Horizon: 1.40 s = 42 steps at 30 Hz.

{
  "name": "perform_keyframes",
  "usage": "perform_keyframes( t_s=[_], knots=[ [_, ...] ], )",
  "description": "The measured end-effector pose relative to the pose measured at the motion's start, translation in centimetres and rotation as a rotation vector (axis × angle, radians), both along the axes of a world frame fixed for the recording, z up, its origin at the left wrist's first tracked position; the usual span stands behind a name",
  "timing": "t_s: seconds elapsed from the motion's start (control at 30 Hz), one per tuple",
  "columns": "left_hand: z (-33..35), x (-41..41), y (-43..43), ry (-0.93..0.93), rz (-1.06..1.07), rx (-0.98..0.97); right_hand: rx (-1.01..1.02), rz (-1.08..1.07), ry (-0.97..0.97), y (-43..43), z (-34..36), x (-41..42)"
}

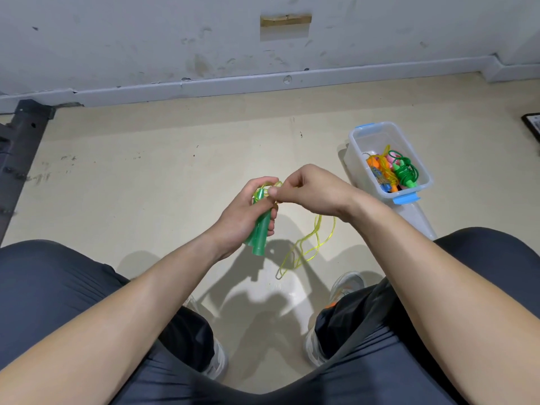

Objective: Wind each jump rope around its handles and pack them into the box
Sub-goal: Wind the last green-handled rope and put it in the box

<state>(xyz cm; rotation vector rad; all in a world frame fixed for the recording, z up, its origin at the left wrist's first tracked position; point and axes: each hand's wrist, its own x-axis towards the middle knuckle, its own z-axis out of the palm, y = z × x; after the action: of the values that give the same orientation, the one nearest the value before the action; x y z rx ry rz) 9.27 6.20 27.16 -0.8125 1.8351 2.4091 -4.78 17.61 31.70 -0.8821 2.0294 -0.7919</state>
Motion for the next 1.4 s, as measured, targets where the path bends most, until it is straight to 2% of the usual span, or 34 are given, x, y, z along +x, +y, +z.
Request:
perform_keyframes(
  t_s=[0.1,0.27,0.33,0.4,0.47,0.63,0.73,0.83,1.0,1.17,1.3,1.4],
  knots=[
    [0.3,0.1,-0.1,0.011,-0.063,0.005,-0.026,-0.089,-0.138,0.2,-0.2,-0.4],
    [0.4,0.1,0.0,-0.019,-0.155,-0.017,0.062,0.005,-0.388,0.8,0.1,-0.9],
    [0.4,0.2,0.0,-0.021,-0.154,0.014,0.099,0.051,-0.362,0.9,0.2,-1.1],
    [0.2,0.2,-0.3,-0.025,-0.128,0.061,0.147,0.073,-0.256,0.9,0.1,-1.0],
    [-0.1,0.2,-0.4,-0.033,-0.128,0.035,0.18,0.079,-0.197,0.7,-0.2,-0.7],
    [-0.6,0.3,-0.1,-0.057,-0.124,0.054,0.143,0.04,-0.11,-0.1,-0.7,0.0],
    [-0.6,0.2,0.1,-0.024,-0.221,0.068,0.059,-0.096,-0.167,-0.2,-0.7,-0.6],
    [-0.4,0.1,0.7,-0.036,-0.226,0.105,0.031,-0.128,-0.229,-0.1,-0.6,-0.9],
    [-0.2,0.3,0.2,0.008,-0.199,0.212,0.042,-0.13,-0.436,0.6,-0.2,-1.7],
    [0.3,0.3,-0.2,-0.018,-0.183,0.177,0.052,-0.041,-0.314,0.7,-0.1,-1.8],
    [-0.3,0.5,0.1,-0.047,-0.217,0.04,0.117,0.045,-0.218,0.6,-0.5,-1.2],
    [-0.7,0.4,0.6,-0.09,-0.279,-0.078,0.204,0.156,0.001,0.2,-0.6,-1.0]
  ],
)
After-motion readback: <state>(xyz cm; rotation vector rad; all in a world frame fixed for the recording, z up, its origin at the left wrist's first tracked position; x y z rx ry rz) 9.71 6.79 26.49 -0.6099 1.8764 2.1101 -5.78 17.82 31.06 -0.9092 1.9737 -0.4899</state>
